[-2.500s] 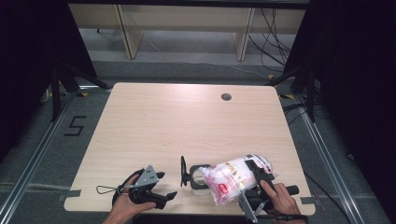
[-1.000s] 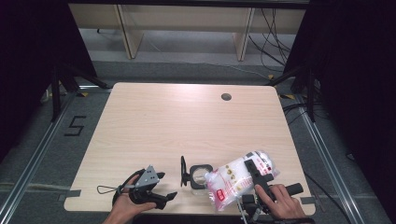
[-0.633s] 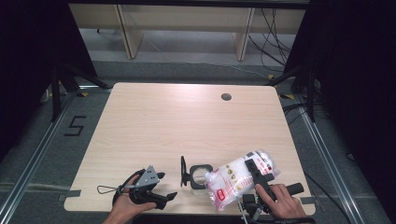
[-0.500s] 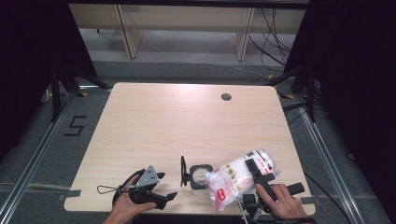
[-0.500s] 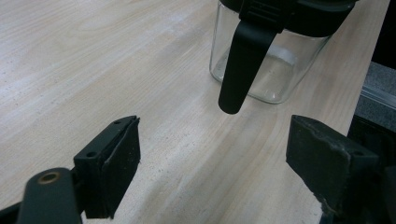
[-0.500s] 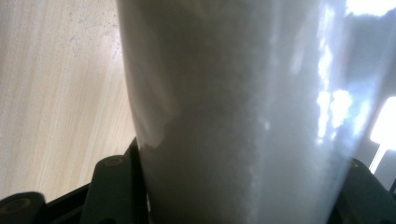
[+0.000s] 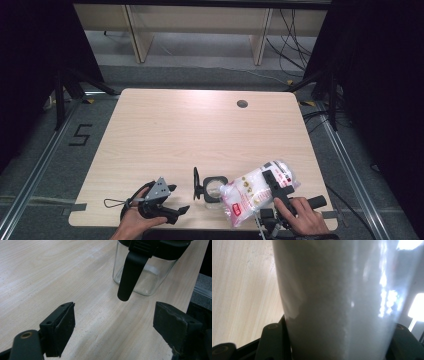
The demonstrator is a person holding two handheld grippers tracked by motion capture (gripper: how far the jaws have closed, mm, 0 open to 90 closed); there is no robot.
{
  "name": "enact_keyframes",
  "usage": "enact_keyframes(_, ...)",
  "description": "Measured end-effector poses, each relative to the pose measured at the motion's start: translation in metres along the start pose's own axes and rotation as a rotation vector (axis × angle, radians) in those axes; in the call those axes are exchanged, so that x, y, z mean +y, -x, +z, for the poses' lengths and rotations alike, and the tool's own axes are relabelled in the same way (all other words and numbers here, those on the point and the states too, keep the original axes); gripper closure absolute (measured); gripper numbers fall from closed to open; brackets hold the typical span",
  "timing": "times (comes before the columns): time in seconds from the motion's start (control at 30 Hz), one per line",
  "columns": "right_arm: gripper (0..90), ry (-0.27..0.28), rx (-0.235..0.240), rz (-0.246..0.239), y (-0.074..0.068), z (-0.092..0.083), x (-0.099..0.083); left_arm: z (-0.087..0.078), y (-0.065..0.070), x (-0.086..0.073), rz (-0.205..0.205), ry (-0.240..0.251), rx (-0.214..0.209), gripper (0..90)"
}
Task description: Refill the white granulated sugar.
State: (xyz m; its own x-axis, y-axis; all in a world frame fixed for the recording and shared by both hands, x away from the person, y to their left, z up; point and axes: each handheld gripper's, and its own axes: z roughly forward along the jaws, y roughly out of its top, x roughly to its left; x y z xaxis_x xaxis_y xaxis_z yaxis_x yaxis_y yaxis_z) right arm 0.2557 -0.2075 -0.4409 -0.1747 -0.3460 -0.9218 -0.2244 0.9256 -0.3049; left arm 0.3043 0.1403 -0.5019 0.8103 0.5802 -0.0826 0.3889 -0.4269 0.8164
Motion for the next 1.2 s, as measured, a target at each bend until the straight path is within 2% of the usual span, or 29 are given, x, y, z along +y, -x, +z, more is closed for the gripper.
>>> enact_keyframes(0.03, 44.1, -0.001, 0.001, -0.009, 0.0005, -0.0001, -0.0001, 0.0001, 0.0000, 0.0001, -0.001, -0.001, -0.001, 17.3)
enact_keyframes(0.1, 44.1, 0.003, 0.004, 0.009, -0.0001, 0.0000, -0.0010, 0.0003, 0.0001, 0.0000, -0.003, 0.000, -0.001, 17.3)
enact_keyframes(0.13, 44.1, -0.009, 0.011, 0.038, -0.0028, -0.0007, -0.0010, 0.0001, 0.0002, 0.0000, 0.000, 0.002, 0.002, 17.3)
enact_keyframes(0.17, 44.1, -0.009, 0.011, 0.038, -0.0028, -0.0007, -0.0010, 0.0001, 0.0002, 0.0000, 0.000, 0.002, 0.002, 17.3)
enact_keyframes(0.2, 44.1, -0.004, 0.008, 0.006, -0.0006, -0.0004, -0.0007, 0.0002, 0.0002, 0.0001, -0.004, 0.003, -0.003, 17.3)
enact_keyframes(0.23, 44.1, -0.011, 0.017, 0.042, -0.0031, -0.0008, -0.0012, 0.0004, -0.0002, 0.0002, 0.003, 0.008, -0.004, 17.3)
enact_keyframes(0.33, 44.1, -0.012, 0.016, 0.031, -0.0030, -0.0007, -0.0006, 0.0003, 0.0002, 0.0001, -0.001, 0.012, -0.001, 17.3)
enact_keyframes(0.37, 44.1, -0.001, 0.013, 0.000, -0.0008, -0.0001, -0.0003, 0.0004, 0.0001, 0.0001, -0.001, 0.012, -0.001, 17.3)
enact_keyframes(0.43, 44.1, 0.000, 0.012, 0.012, -0.0015, 0.0002, -0.0005, 0.0003, 0.0000, 0.0000, -0.001, 0.010, -0.001, 17.3)
enact_keyframes(0.63, 44.1, -0.009, 0.001, -0.021, 0.0009, -0.0016, 0.0001, 0.0003, 0.0001, 0.0001, 0.000, 0.010, -0.001, 17.3)
enact_keyframes(0.67, 44.0, -0.007, 0.001, 0.008, -0.0003, -0.0024, -0.0007, 0.0004, 0.0002, 0.0001, -0.001, 0.012, -0.001, 17.3)
enact_keyframes(0.7, 44.0, -0.007, 0.001, 0.008, -0.0003, -0.0024, -0.0007, 0.0004, 0.0002, 0.0001, -0.001, 0.012, -0.001, 17.3)
enact_keyframes(0.73, 44.1, 0.005, -0.005, -0.012, 0.0018, -0.0020, -0.0008, 0.0004, 0.0002, 0.0001, -0.002, 0.011, -0.001, 17.3)
enact_keyframes(0.87, 44.0, 0.004, -0.008, -0.025, 0.0023, -0.0017, -0.0007, 0.0003, 0.0001, 0.0001, 0.000, 0.012, -0.001, 17.3)
enact_keyframes(0.9, 44.0, -0.008, 0.005, 0.034, -0.0017, -0.0023, -0.0014, 0.0004, 0.0001, 0.0001, 0.000, 0.012, 0.000, 17.3)
enact_keyframes(0.93, 44.0, 0.000, -0.002, -0.004, 0.0017, -0.0019, -0.0011, 0.0003, 0.0001, 0.0000, -0.001, 0.012, 0.000, 17.3)
enact_keyframes(0.97, 44.0, -0.012, 0.007, 0.013, 0.0000, -0.0026, -0.0013, 0.0003, 0.0001, 0.0000, -0.001, 0.012, 0.000, 17.4)
enact_keyframes(1.13, 44.0, -0.005, 0.001, 0.006, 0.0005, -0.0022, -0.0016, 0.0003, 0.0001, 0.0000, -0.001, 0.011, 0.000, 17.4)
enact_keyframes(1.17, 44.0, -0.023, 0.006, 0.056, -0.0031, -0.0035, -0.0018, 0.0003, 0.0001, 0.0000, -0.001, 0.011, -0.001, 17.4)
enact_keyframes(1.2, 44.0, -0.010, 0.004, 0.027, -0.0006, -0.0029, -0.0015, 0.0004, 0.0001, 0.0001, -0.001, 0.012, -0.001, 17.4)
